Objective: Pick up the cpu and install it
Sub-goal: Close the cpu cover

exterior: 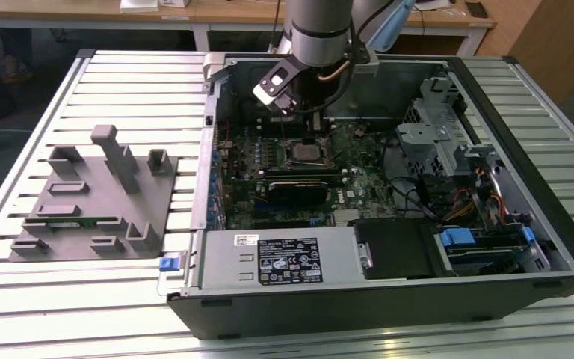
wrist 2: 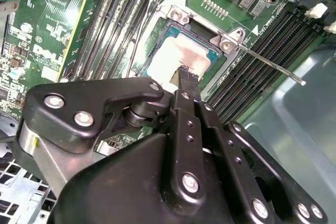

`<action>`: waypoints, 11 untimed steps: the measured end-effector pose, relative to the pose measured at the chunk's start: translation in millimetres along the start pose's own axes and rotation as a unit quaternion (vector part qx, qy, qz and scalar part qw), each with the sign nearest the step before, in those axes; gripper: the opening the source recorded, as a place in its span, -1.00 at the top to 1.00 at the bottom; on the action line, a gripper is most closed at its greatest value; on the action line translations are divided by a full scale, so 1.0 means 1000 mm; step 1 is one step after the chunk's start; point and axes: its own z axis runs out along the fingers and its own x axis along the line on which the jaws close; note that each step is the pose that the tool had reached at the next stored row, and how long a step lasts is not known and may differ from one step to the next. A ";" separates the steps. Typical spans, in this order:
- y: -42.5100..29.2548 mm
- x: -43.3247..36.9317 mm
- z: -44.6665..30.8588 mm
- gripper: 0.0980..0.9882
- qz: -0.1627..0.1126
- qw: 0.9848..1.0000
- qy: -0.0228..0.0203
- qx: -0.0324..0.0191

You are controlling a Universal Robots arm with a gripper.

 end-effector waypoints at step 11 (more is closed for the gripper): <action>0.0004 0.0002 -0.0119 0.98 0.000 1.000 0.000 0.000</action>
